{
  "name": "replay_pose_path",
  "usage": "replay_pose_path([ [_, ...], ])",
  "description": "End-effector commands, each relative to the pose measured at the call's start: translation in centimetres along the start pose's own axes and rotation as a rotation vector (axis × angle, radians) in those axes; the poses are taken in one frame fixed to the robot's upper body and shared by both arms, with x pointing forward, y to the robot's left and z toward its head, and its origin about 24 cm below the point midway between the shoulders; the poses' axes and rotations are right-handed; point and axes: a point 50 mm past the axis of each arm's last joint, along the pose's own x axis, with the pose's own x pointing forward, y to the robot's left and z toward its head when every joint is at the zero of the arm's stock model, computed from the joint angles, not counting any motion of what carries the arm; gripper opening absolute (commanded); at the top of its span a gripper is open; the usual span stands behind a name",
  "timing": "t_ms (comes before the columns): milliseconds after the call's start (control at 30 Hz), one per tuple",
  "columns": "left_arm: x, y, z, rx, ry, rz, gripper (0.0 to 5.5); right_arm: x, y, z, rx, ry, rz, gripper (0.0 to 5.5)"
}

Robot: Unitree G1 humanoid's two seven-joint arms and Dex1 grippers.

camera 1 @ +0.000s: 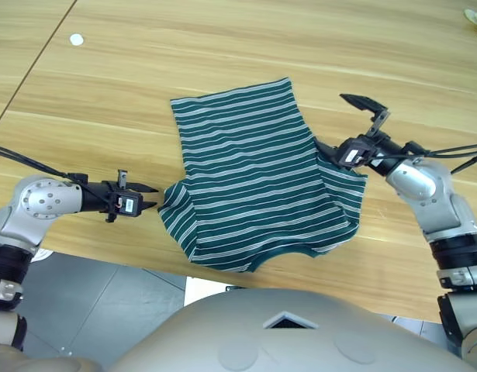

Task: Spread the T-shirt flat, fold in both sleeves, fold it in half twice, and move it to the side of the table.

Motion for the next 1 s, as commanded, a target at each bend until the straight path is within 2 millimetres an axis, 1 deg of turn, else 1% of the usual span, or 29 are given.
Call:
replay_pose_path([
  [33,0.4,-0.4,-0.2,0.001,0.014,-0.029,1.45,0.1,1.8,-2.5,-0.025,0.125,0.102,5.37],
  [200,0.6,-0.3,-0.2,0.005,0.0,-0.007,1.45,-0.3,1.7,-6.3,-0.069,0.317,0.083,5.37],
  [233,0.6,-0.2,-0.2,0.006,-0.003,-0.002,1.45,-0.5,1.7,-6.7,-0.075,0.336,0.083,5.37],
  [267,0.6,-0.2,-0.2,0.007,-0.005,0.001,1.45,-0.7,2.0,-6.7,-0.068,0.325,0.092,5.37],
  [300,0.7,-0.2,-0.2,0.008,-0.007,0.004,1.45,-0.8,2.3,-6.3,-0.052,0.298,0.105,5.37],
  [367,0.6,-0.2,-0.2,0.008,-0.008,0.008,1.45,-1.0,2.8,-5.0,-0.015,0.207,0.142,5.37],
  [467,0.7,-0.1,-0.3,0.009,-0.01,0.015,1.45,-1.5,3.2,-2.2,0.045,0.047,0.186,5.37],
  [533,0.7,-0.2,-0.4,0.011,-0.013,0.018,1.45,-2.7,3.8,-0.3,0.071,-0.052,0.258,5.37],
  [600,0.7,-0.3,-0.6,0.009,-0.009,0.016,1.45,-4.4,4.3,1.4,0.093,-0.147,0.327,5.37],
  [667,0.5,-0.3,-0.7,0.01,-0.003,0.017,1.45,-5.5,4.1,2.4,0.115,-0.203,0.344,5.37],
  [733,0.1,0.1,-0.9,0.014,0.007,0.031,1.45,-6.1,3.6,2.5,0.12,-0.202,0.332,5.37],
  [800,-0.2,0.7,-0.8,0.028,0.007,0.052,1.45,-6.3,3.2,1.9,0.12,-0.166,0.314,5.37],
  [867,-0.1,1.1,-0.1,0.048,-0.024,0.072,1.45,-6.3,2.9,1.3,0.112,-0.122,0.297,5.37],
  [967,0.9,1.4,2.3,0.075,-0.173,0.121,1.45,-6.1,3.0,0.5,0.099,-0.069,0.289,5.37],
  [1000,1.3,1.6,3.4,0.073,-0.247,0.139,1.45,-6.0,3.1,0.1,0.091,-0.041,0.287,5.37],
])
